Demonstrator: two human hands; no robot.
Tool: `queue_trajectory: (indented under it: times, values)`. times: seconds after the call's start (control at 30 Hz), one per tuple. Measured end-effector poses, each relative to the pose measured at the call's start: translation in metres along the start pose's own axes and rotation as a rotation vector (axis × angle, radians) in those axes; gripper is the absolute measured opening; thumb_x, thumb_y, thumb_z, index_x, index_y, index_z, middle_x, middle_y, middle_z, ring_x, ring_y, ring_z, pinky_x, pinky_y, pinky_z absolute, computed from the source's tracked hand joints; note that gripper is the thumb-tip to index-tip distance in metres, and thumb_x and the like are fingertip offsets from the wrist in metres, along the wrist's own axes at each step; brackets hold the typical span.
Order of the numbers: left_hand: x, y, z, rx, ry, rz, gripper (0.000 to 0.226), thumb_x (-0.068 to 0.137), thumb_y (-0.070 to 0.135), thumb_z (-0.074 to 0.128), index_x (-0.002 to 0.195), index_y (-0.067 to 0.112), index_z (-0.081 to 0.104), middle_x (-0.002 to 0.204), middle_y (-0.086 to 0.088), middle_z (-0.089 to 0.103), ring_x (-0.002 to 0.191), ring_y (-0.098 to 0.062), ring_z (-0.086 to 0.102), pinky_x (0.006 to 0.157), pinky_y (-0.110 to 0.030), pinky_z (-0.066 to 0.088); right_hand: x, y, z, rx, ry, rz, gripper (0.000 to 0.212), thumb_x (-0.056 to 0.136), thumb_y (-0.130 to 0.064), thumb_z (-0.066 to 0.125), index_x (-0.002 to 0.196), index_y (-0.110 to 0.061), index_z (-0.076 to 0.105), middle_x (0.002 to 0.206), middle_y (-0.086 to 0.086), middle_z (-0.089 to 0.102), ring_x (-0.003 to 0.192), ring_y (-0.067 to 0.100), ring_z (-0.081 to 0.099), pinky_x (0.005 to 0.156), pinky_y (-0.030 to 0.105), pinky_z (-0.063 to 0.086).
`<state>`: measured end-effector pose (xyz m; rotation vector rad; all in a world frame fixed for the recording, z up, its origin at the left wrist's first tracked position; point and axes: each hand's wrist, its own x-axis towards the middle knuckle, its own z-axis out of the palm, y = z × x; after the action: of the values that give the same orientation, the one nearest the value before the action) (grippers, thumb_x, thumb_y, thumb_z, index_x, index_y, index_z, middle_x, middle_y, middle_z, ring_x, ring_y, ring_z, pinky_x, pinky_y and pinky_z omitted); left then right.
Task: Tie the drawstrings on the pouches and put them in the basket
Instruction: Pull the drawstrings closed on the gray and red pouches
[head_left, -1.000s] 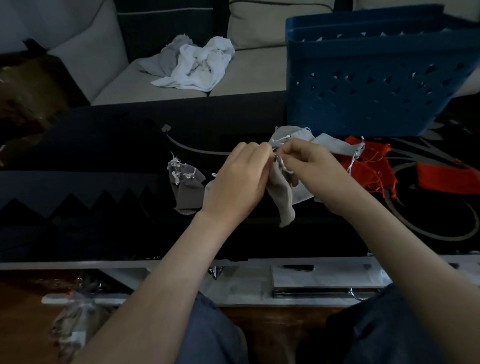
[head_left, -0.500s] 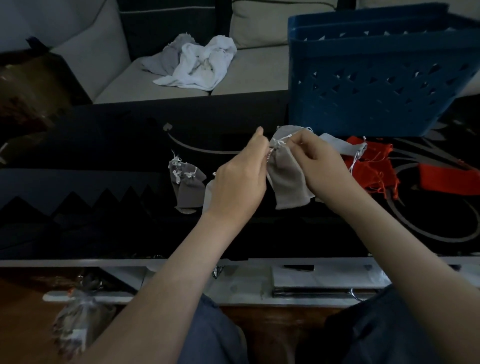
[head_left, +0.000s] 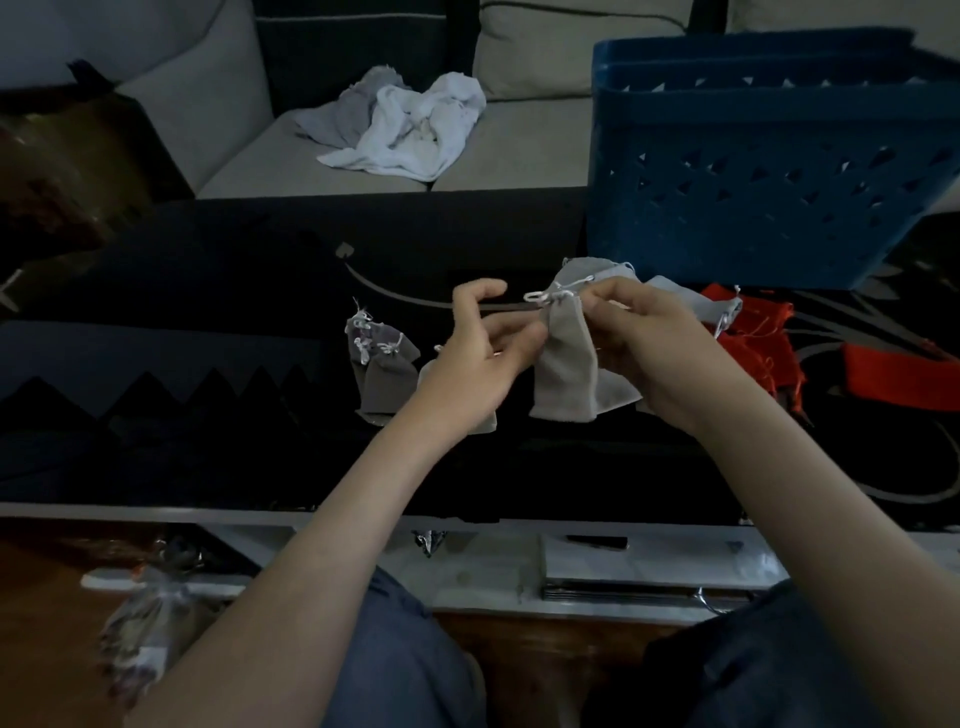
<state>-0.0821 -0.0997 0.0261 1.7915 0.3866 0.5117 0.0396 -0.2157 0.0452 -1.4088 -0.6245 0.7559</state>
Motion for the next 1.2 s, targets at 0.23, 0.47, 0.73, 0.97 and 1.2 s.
queue_trajectory:
  times: [0.23,0.47,0.73,0.97,1.2]
  values:
    - [0.000,-0.001,-0.015,0.327,0.254,-0.148,0.026,0.085,0.031,0.070,0.097,0.020,0.049,0.079,0.004,0.064,0.074,-0.004,0.059,0.057,-0.010,0.039,0.004,0.004,0.018,-0.049,0.028,0.052,0.023,0.099,-0.024,0.045,0.114,-0.010,0.055,0.104,0.008,0.064,0.090,0.015,0.065,0.064,0.022,0.055]
    - [-0.007,-0.008,-0.033,0.629,0.293,-0.285,0.027,0.091,0.036,0.059,0.103,0.015,0.047,0.088,0.000,0.061,0.084,-0.013,0.058,0.057,-0.021,0.037,0.008,0.024,0.039,-0.360,-0.139,0.090,0.044,0.087,-0.003,0.064,0.124,-0.010,0.042,0.084,0.002,0.063,0.074,0.008,0.061,0.057,0.018,0.053]
    - [-0.013,-0.016,-0.037,1.048,0.120,-0.511,0.045,0.095,0.036,0.046,0.129,0.006,0.038,0.121,-0.014,0.053,0.109,-0.031,0.054,0.072,-0.034,0.040,0.017,0.047,0.051,-0.611,-0.198,0.019,0.035,0.084,-0.003,0.060,0.116,-0.011,0.048,0.081,0.007,0.068,0.072,0.017,0.062,0.070,0.033,0.055]
    - [-0.009,-0.018,-0.035,1.068,0.137,-0.543,0.041,0.096,0.029,0.046,0.128,0.004,0.039,0.127,-0.016,0.051,0.116,-0.032,0.050,0.082,-0.036,0.042,0.023,0.057,0.049,-0.885,-0.168,-0.139,0.030,0.089,-0.009,0.058,0.119,-0.012,0.053,0.085,-0.002,0.062,0.078,0.008,0.058,0.063,0.014,0.040]
    - [-0.003,-0.001,-0.008,0.980,0.391,-0.083,0.047,0.079,0.013,0.060,0.122,0.009,0.042,0.122,-0.012,0.045,0.114,-0.028,0.040,0.095,-0.033,0.034,0.028,0.056,0.015,-1.361,0.097,-0.057,0.051,0.085,-0.035,0.063,0.123,-0.005,0.045,0.127,0.013,0.047,0.121,0.032,0.041,0.099,0.038,0.034]
